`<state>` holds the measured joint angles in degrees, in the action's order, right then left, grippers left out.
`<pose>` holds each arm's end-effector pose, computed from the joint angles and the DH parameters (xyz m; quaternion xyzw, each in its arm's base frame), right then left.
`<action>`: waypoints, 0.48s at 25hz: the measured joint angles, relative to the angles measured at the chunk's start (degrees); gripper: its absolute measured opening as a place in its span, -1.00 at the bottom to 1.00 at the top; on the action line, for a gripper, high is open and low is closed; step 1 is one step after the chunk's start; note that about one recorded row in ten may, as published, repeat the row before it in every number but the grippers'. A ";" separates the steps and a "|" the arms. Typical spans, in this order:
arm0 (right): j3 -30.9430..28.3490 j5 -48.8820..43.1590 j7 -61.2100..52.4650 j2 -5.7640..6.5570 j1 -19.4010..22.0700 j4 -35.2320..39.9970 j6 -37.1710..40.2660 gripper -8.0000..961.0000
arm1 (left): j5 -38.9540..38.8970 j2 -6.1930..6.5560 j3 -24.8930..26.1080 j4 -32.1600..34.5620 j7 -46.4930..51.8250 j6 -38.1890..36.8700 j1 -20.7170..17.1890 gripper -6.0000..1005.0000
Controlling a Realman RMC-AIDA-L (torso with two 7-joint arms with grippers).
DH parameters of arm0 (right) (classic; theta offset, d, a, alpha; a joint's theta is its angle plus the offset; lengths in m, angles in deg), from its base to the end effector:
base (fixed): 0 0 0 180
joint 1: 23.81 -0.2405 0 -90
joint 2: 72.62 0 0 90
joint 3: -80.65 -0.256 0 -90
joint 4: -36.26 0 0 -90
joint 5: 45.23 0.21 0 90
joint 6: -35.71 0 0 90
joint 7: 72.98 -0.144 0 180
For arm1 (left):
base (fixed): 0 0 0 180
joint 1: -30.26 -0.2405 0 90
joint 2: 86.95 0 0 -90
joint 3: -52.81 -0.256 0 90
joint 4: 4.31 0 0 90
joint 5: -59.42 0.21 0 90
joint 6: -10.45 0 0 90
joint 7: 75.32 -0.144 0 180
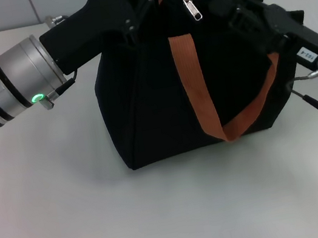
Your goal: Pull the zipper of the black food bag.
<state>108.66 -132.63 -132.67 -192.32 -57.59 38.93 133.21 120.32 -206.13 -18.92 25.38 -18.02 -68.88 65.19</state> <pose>0.2265 0.3117 -0.0272 -0.7655 0.2612 0.5618 0.1736 -0.1628 0.3660 -0.0220 -0.8741 -0.0633 -0.4410 0.1935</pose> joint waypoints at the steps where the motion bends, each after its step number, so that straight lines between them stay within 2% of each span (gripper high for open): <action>1: 0.00 0.00 0.00 0.00 0.00 0.00 0.00 -0.36 | 0.00 0.00 0.00 0.00 0.00 0.00 0.00 -0.93; 12: 0.35 -0.56 0.34 0.00 -1.66 -1.23 -1.34 -0.40 | -0.02 0.00 0.01 0.02 -0.06 0.23 0.25 -0.93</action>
<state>109.01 -133.19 -132.33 -192.32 -59.25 37.70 131.88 120.30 -206.13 -18.91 25.40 -18.08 -68.65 65.44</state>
